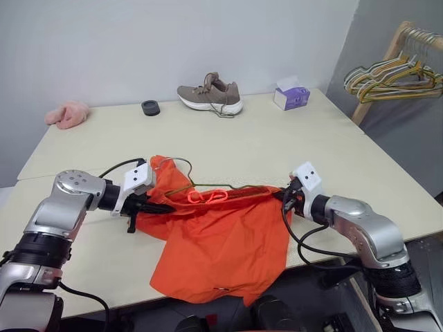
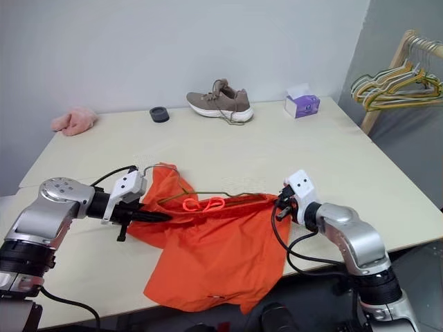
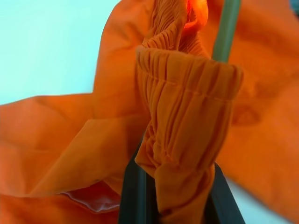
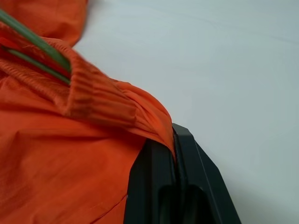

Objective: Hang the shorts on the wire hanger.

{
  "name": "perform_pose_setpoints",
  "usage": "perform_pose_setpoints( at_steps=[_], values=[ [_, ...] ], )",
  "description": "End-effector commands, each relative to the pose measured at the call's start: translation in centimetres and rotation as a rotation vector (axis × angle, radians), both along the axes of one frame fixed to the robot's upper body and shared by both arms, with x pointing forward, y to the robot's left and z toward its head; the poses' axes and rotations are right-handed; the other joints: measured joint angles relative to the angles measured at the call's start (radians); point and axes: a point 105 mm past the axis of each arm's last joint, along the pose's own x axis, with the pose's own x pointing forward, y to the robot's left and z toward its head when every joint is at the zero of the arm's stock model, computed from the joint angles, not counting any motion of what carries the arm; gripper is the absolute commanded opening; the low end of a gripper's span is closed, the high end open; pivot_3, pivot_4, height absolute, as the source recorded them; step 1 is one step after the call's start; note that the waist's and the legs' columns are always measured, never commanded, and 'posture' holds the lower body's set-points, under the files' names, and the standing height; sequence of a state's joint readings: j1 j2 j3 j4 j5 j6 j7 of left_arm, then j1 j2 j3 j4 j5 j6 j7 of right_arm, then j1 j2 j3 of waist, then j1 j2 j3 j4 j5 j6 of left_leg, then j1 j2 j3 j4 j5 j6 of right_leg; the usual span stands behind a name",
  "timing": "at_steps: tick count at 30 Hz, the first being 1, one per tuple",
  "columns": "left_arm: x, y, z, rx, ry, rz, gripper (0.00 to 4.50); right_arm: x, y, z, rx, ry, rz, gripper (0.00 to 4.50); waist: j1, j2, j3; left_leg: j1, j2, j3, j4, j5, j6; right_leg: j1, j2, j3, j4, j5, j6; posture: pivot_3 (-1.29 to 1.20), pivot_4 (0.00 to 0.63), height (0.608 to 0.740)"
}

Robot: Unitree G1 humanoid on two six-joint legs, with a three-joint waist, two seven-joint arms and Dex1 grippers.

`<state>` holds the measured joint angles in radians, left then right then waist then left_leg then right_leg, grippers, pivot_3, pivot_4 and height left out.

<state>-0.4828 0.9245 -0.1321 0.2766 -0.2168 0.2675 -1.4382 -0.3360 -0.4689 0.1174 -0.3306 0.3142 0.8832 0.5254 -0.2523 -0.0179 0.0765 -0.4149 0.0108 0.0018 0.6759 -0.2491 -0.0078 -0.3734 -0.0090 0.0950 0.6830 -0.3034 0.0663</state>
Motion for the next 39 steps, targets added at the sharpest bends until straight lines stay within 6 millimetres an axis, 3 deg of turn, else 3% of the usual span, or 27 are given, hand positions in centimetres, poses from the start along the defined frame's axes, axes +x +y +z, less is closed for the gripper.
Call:
perform_pose_setpoints(
  at_steps=[1, 6, 12, 21, 25, 36, 39],
  values=[
    [0.5, 1.4, 0.3, 0.077, -0.044, 0.032, 0.00, 0.2, -1.3, 1.7, -0.049, -0.087, -0.027, 0.02, 0.000, 0.000, 0.000, 0.000, 0.000, 0.000, 0.000, 0.000, 0.000, 0.000, 0.000, 0.000, 0.000, 0.000, 0.000, -0.27, 0.043, 0.740],
    [0.7, 0.9, -0.3, 0.091, -0.058, 0.013, 0.00, -0.1, -0.3, 2.8, -0.103, -0.157, 0.028, 0.02, 0.000, 0.000, 0.000, 0.000, 0.000, 0.000, 0.000, 0.000, 0.000, 0.000, 0.000, 0.000, 0.000, 0.000, 0.000, -0.27, 0.043, 0.740],
    [1.3, -2.0, -1.2, 0.082, -0.092, -0.059, 0.00, -1.0, 3.8, 5.4, -0.210, -0.296, 0.208, 0.02, -0.002, 0.000, 0.000, 0.000, 0.000, 0.000, 0.000, 0.000, 0.000, 0.000, 0.000, 0.000, 0.000, 0.000, 0.000, -0.28, 0.043, 0.740],
    [1.9, -4.0, -1.6, 0.061, -0.125, -0.086, 0.00, -3.4, 6.4, 5.7, -0.301, -0.319, 0.411, 0.02, -0.003, 0.000, 0.000, -0.001, 0.000, -0.001, 0.000, 0.000, 0.000, -0.001, -0.001, 0.000, 0.000, 0.000, 0.000, -0.29, 0.044, 0.740],
    [1.9, -4.6, -1.7, 0.049, -0.124, -0.099, 0.00, -3.5, 6.1, 5.4, -0.348, -0.316, 0.426, 0.02, -0.008, 0.000, 0.000, -0.001, 0.000, -0.001, 0.000, 0.000, 0.000, 0.000, -0.001, 0.000, 0.000, 0.000, 0.000, -0.29, 0.044, 0.740],
    [1.3, -4.8, -2.1, 0.070, -0.124, -0.131, 0.00, -4.8, -0.4, 4.4, -0.549, -0.189, 0.406, 3.73, -0.010, 0.000, 0.000, -0.001, -0.001, -0.001, 0.000, 0.000, 0.000, 0.000, -0.006, -0.001, -0.001, 0.000, 0.000, -0.30, 0.049, 0.740],
    [1.1, -4.8, -2.2, 0.083, -0.121, -0.150, 0.00, -4.8, -0.4, 4.3, -0.577, -0.201, 0.413, 3.73, -0.018, 0.000, 0.000, -0.001, 0.000, -0.001, 0.000, 0.000, 0.000, 0.000, -0.006, -0.001, -0.001, 0.000, 0.000, -0.30, 0.049, 0.740]
  ],
)
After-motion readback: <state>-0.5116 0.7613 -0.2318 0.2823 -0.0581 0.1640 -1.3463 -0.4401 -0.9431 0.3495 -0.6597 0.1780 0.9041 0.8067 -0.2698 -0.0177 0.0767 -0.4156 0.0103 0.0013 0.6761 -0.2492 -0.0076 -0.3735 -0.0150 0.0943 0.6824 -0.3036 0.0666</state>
